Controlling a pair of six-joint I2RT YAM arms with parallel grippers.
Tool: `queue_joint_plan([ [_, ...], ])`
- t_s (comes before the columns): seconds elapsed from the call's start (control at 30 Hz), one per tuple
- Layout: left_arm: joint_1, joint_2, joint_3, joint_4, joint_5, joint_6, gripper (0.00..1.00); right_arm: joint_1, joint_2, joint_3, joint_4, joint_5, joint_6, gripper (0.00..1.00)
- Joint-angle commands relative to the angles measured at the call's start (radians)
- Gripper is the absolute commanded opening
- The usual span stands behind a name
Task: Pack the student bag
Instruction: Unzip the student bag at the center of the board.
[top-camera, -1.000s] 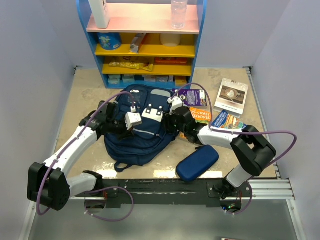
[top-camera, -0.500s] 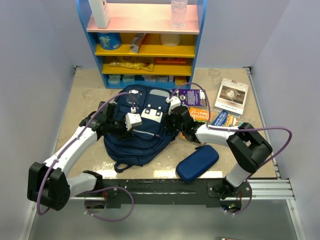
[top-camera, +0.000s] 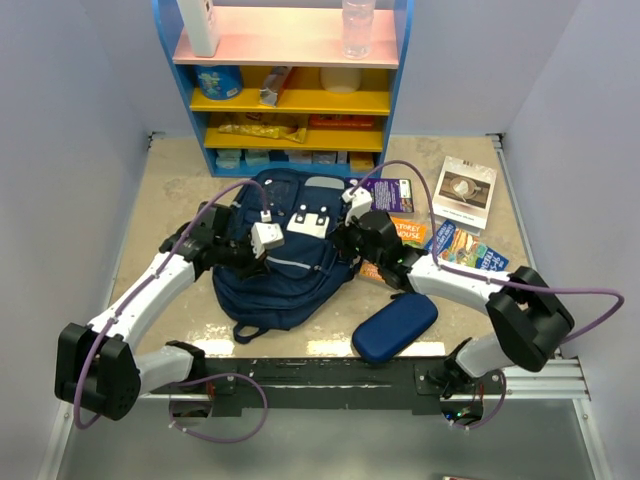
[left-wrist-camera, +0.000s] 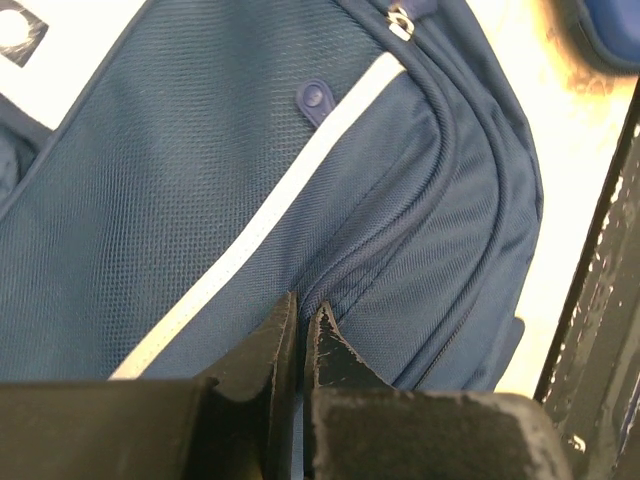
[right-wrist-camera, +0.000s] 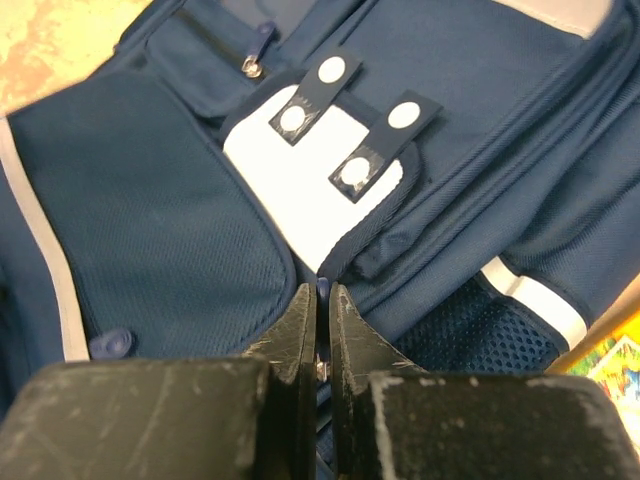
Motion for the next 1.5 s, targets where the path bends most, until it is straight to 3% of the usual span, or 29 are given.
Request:
queue_joint_plan([
  [0.0, 0.013, 0.008, 0.036, 0.133, -0.049, -0.1, 0.0, 0.005, -0.071, -0.061, 0.058, -0.037, 0.012, 0.0],
  [0.23, 0.045, 0.027, 0.078, 0.206, -0.025, -0.241, 0.0, 0.027, -0.186, -0.226, 0.136, -0.066, 0.129, 0.0],
  [0.7, 0.081, 0.071, 0.083, 0.367, -0.132, -0.482, 0.0, 0.243, -0.27, -0.266, 0.239, 0.041, 0.247, 0.0],
  [0.87, 0.079, 0.088, 0.092, 0.385, -0.117, -0.527, 0.0, 0.345, -0.174, -0.165, 0.262, 0.06, 0.23, 0.0],
  [1.13, 0.038, 0.1, 0.141, 0.39, -0.138, -0.565, 0.0, 0.509, 0.088, 0.14, 0.19, 0.066, 0.121, 0.0],
  [1.47, -0.042, 0.108, 0.167, 0.397, -0.216, -0.59, 0.0, 0.656, 0.236, 0.361, 0.107, 0.243, -0.084, 0.0],
])
